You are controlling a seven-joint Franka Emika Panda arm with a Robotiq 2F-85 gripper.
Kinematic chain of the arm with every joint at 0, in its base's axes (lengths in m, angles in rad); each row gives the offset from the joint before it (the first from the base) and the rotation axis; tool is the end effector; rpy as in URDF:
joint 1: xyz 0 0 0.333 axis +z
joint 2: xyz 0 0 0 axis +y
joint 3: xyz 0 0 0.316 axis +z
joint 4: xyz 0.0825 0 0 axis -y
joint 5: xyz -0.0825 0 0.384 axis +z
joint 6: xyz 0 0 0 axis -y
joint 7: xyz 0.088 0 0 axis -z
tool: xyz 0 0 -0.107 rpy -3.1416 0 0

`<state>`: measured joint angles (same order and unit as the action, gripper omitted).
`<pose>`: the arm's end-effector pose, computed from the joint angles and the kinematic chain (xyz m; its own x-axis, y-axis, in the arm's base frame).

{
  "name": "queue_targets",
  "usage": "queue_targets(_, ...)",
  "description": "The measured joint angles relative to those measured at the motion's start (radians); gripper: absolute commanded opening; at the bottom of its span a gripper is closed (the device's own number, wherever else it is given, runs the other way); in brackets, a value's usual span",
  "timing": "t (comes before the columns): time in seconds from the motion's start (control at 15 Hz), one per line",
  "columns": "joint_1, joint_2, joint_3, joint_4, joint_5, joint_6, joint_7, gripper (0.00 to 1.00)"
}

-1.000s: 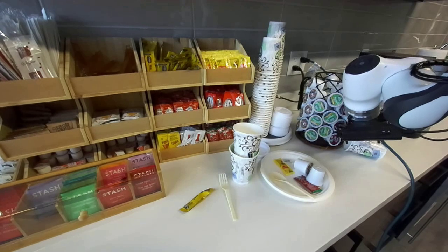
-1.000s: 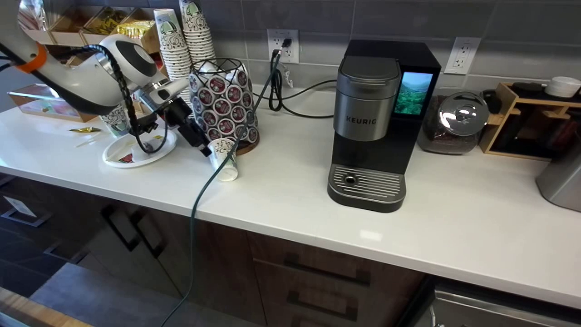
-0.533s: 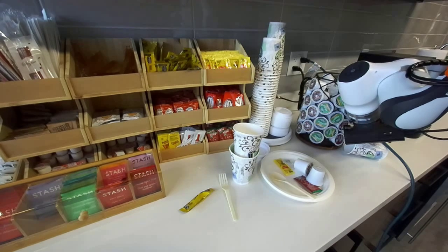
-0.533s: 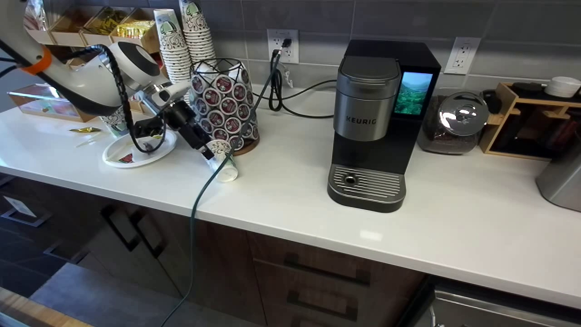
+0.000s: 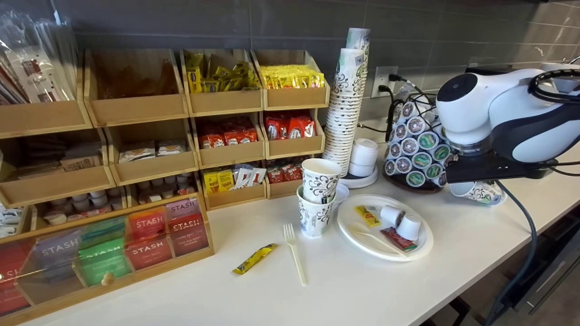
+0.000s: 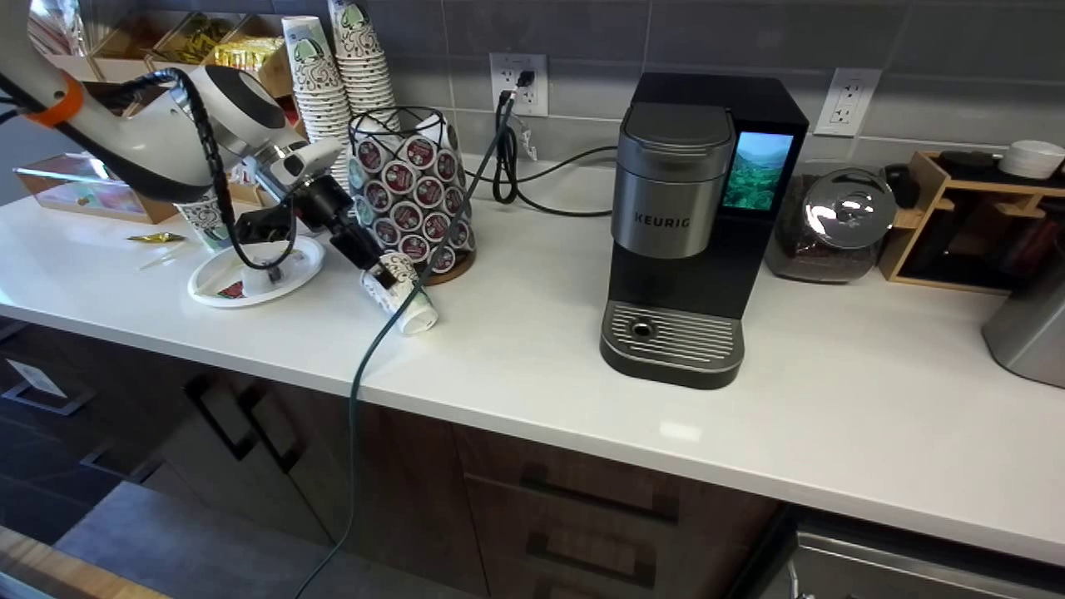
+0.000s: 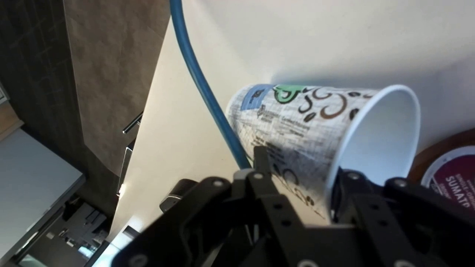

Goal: Pick up the laying styrofoam cup and place it on the counter top upright

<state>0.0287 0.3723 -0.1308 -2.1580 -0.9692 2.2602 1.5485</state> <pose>0.5409 -0.0783 0.2130 0.6376 -0.5933 0.4913 -0.7685 -0.4461 0.4586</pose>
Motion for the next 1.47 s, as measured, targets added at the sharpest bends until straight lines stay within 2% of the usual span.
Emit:
queue_targets(0.13, 0.000, -0.012, 0.003, -0.007, 0.000, -0.002, 0.000, 0.00)
queue_targets(0.47, -0.004, -0.109, 0.011, -0.082, -0.004, 0.026, -0.025, 0.01)
queue_targets(0.6, -0.019, -0.179, 0.012, -0.146, -0.003, 0.083, -0.090, 0.01)
queue_targets(0.87, -0.084, -0.315, 0.010, -0.291, 0.045, 0.257, -0.319, 0.01)
queue_targets(1.0, -0.103, -0.373, 0.008, -0.354, 0.149, 0.340, -0.462, 0.01)
queue_targets(1.27, -0.094, -0.429, 0.021, -0.443, 0.469, 0.407, -0.777, 0.01)
queue_targets(1.47, -0.007, -0.426, -0.004, -0.477, 0.710, 0.406, -0.973, 0.01)
